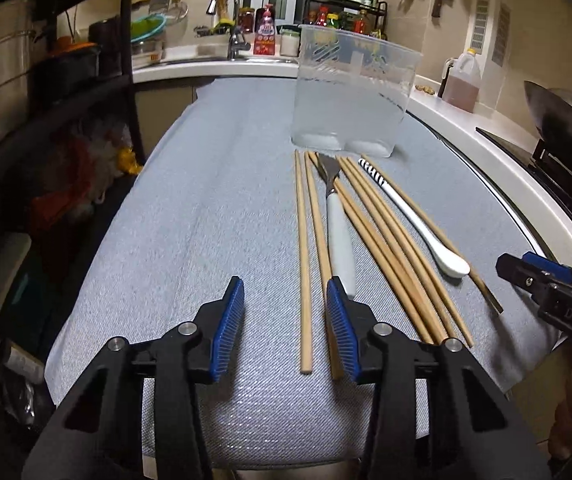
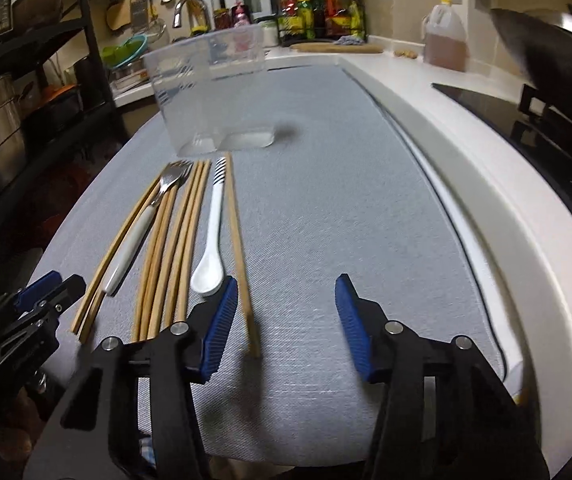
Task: Organize utensils
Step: 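Close the left gripper on a wooden chopstick while the right gripper grasps another chopstick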
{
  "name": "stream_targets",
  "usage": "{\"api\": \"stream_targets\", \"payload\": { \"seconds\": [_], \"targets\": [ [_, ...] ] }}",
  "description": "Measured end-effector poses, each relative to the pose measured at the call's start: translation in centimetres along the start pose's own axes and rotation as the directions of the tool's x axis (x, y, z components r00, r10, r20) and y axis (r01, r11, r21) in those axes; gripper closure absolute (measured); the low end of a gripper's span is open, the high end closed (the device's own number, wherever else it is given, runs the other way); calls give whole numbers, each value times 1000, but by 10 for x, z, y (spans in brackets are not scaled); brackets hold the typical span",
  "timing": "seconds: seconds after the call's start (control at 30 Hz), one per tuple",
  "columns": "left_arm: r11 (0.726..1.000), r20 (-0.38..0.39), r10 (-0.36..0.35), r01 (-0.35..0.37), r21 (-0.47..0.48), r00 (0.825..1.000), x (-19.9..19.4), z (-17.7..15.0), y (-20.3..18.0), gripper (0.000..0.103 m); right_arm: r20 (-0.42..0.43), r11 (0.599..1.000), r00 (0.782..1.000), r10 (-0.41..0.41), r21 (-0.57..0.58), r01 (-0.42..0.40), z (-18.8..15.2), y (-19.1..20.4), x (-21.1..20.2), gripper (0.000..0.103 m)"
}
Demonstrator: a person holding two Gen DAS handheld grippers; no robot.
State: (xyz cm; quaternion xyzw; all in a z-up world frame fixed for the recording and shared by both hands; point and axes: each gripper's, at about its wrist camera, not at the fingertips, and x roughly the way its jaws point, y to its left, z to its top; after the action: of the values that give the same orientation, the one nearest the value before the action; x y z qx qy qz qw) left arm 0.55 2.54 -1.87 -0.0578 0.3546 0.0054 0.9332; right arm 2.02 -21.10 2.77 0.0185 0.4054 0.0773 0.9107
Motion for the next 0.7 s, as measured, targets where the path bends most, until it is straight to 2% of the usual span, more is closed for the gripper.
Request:
{"api": "stream_targets", "payload": {
  "seconds": [0.03, 0.1, 0.17, 0.2, 0.37, 0.43, 0.47, 0.5, 0.7],
  "targets": [
    [1000, -6, -6, 6, -5, 1000, 1, -1, 1, 67, -9, 1000, 1000, 11, -15, -11, -1, 4, 2, 54],
    [1000, -16, -10, 10, 7, 1000, 3, -3, 0, 70, -26, 999, 999, 25, -42, -26, -4, 11, 7, 58],
    [1000, -27, -2, 3, 23, 1000, 6, -6, -3, 77, -52, 998, 998, 30, -61, -33, -6, 14, 12, 65],
    [1000, -32, 3, -2, 32, 999, 8, -8, -3, 77, -68, 997, 997, 33, -63, -37, -8, 15, 14, 74],
    [996, -31, 48, -46, 80, 998, 9, -10, -9, 79, -70, 995, 997, 21, -97, -28, -10, 17, 17, 86],
    [995, -29, 43, -40, 90, 999, 8, -11, -11, 85, -71, 994, 997, 23, -101, -30, -10, 18, 17, 96],
    [995, -29, 40, -37, 96, 999, 8, -11, -12, 93, -70, 994, 997, 20, -107, -28, -10, 19, 17, 97],
    [994, -28, 41, -38, 102, 999, 8, -11, -13, 96, -68, 994, 998, 16, -107, -23, -10, 20, 17, 98],
    [993, -20, 49, -46, 109, 999, 10, -10, -11, 96, -63, 998, 997, -40, -52, 37, -9, 7, 14, 98]
  ]
}}
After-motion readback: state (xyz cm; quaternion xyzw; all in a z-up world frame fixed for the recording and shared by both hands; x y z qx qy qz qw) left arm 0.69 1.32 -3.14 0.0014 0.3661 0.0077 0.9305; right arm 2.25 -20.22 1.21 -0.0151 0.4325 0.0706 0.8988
